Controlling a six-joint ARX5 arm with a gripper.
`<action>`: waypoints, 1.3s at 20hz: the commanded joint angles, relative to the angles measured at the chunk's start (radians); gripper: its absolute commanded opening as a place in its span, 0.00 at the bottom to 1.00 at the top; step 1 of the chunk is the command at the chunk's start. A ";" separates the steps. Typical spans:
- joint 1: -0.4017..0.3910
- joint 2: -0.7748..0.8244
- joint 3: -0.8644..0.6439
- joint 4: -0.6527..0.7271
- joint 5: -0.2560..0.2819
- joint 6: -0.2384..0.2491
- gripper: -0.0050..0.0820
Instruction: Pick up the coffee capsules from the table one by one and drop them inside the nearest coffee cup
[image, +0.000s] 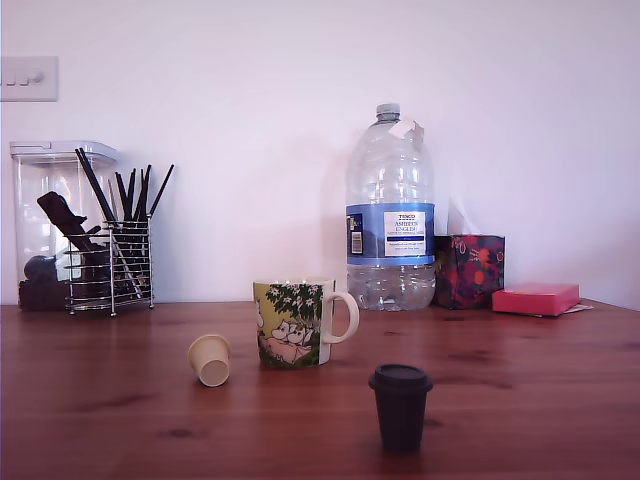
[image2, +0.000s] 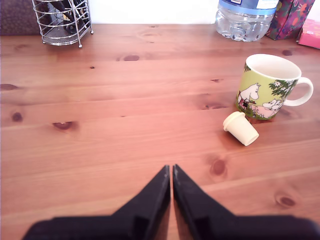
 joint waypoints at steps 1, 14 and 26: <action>0.003 -0.008 -0.018 0.023 -0.002 -0.006 0.03; 0.002 -0.008 -0.017 0.168 0.066 -0.067 0.04; -0.138 0.081 -0.017 0.188 0.129 -0.077 0.04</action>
